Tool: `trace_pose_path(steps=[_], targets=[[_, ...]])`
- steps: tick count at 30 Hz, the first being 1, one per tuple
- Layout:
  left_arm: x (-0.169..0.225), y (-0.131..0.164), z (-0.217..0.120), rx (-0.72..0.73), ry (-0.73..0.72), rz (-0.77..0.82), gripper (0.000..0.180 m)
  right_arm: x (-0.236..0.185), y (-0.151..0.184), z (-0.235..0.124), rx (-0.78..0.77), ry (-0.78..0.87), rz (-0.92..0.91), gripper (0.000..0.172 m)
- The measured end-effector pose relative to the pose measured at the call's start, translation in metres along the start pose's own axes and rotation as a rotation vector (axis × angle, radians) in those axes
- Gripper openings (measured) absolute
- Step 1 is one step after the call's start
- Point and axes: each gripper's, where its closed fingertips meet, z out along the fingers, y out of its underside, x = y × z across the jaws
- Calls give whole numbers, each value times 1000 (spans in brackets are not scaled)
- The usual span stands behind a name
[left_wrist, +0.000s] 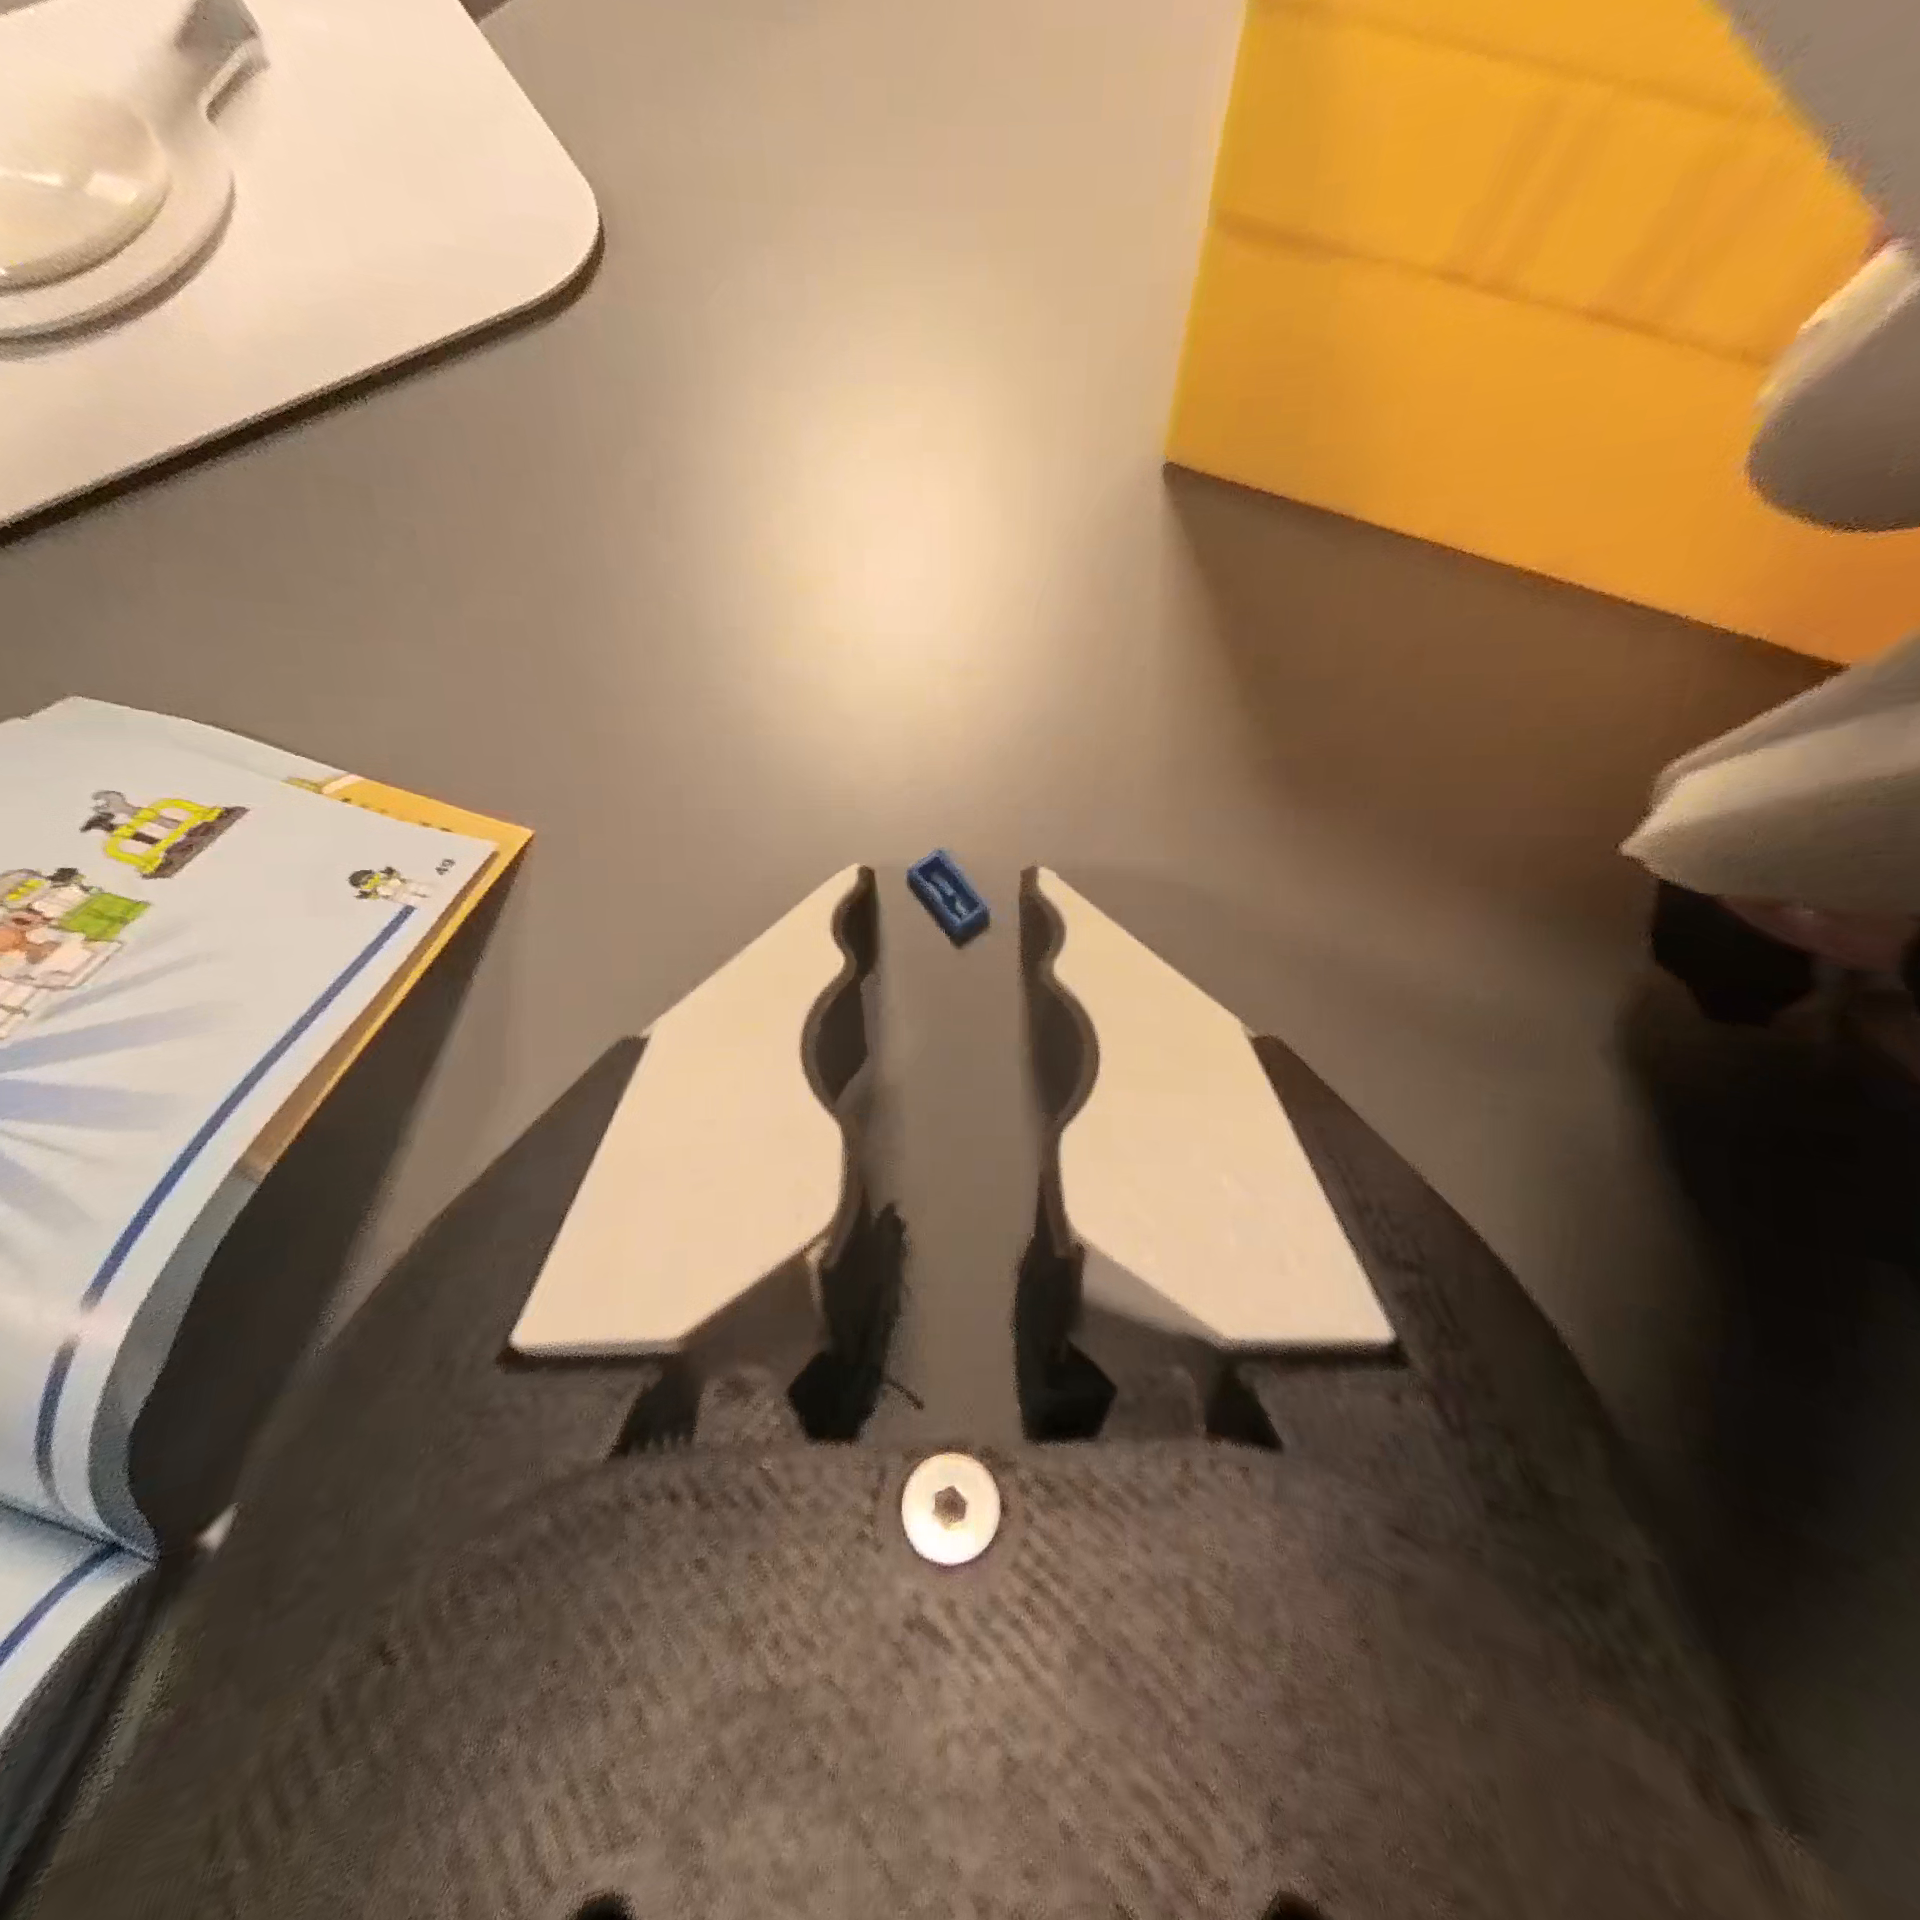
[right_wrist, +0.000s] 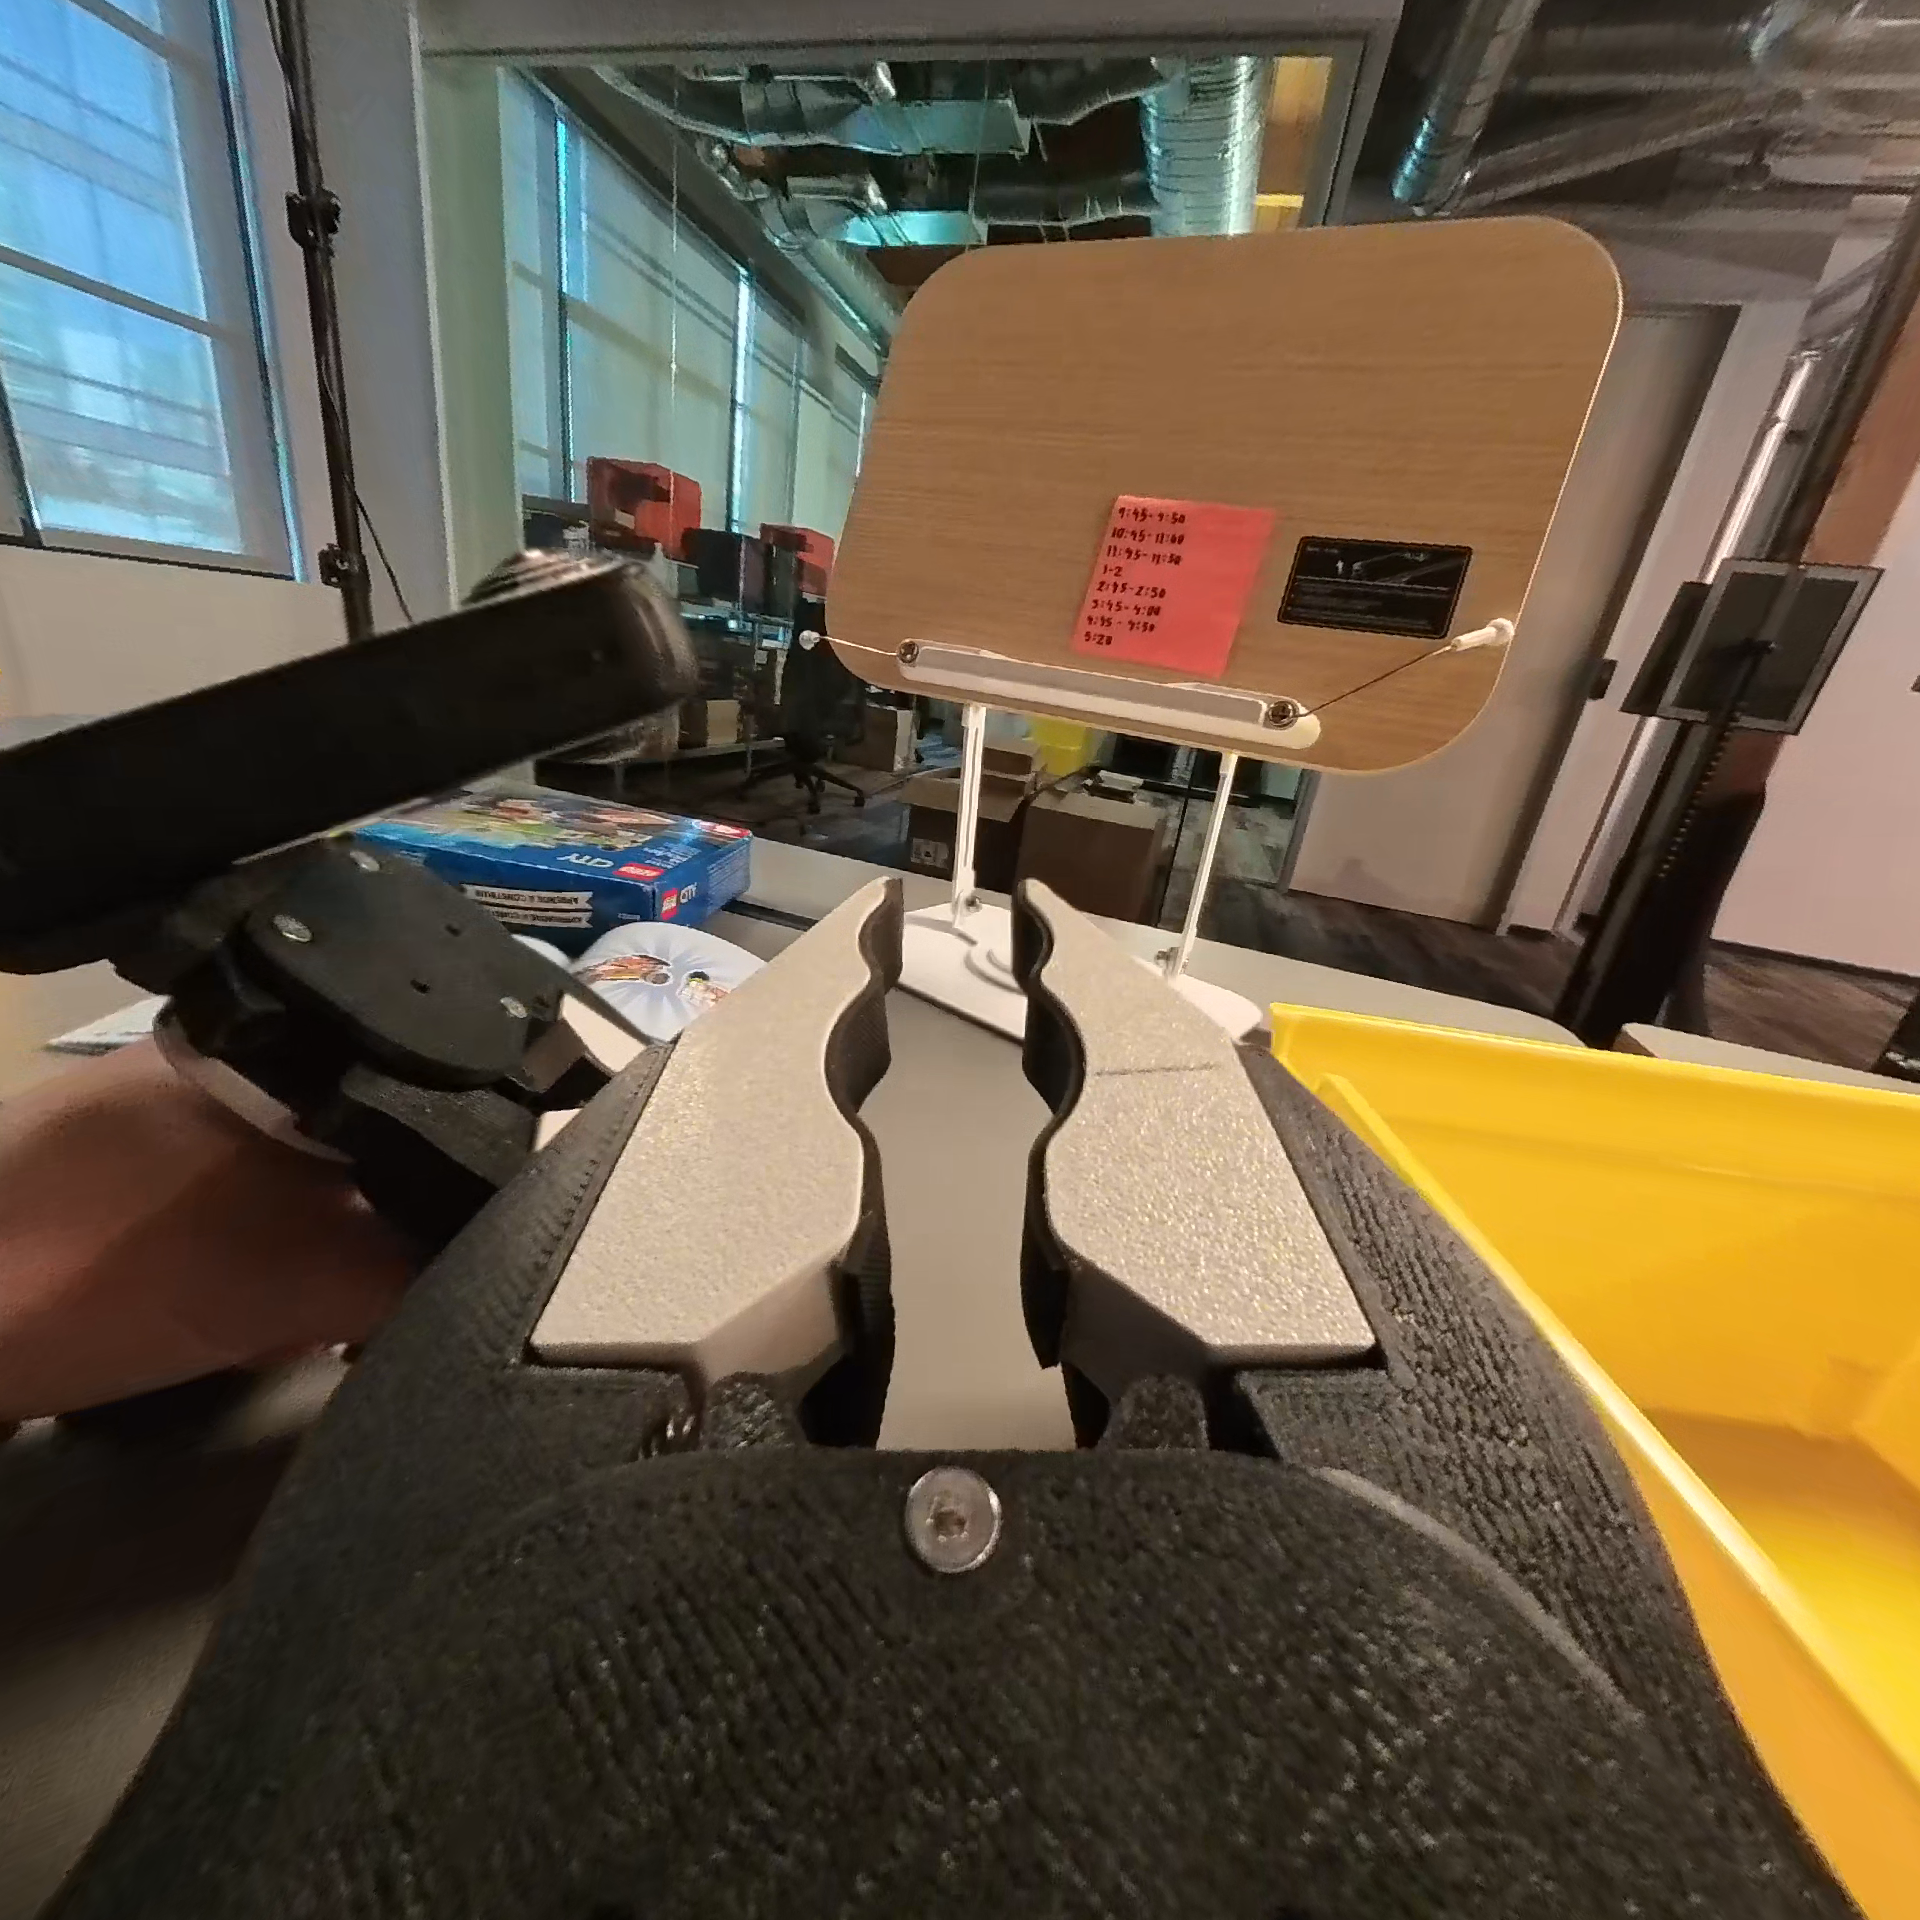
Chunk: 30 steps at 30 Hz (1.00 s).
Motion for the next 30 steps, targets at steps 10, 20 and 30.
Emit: trace_pose_path(steps=[10, 20, 30], targets=[[-2, 2, -1, -6, -3, 6, 7, -1, 7, 3, -29, -20, 46, 19], [-13, -2, -11, 66, -83, 88, 6, -2, 9, 4, -32, -23, 28, 17], [-28, 4, -85, 359, -178, 140, 6, -13, 7, 4, -17, -75, -8, 11]])
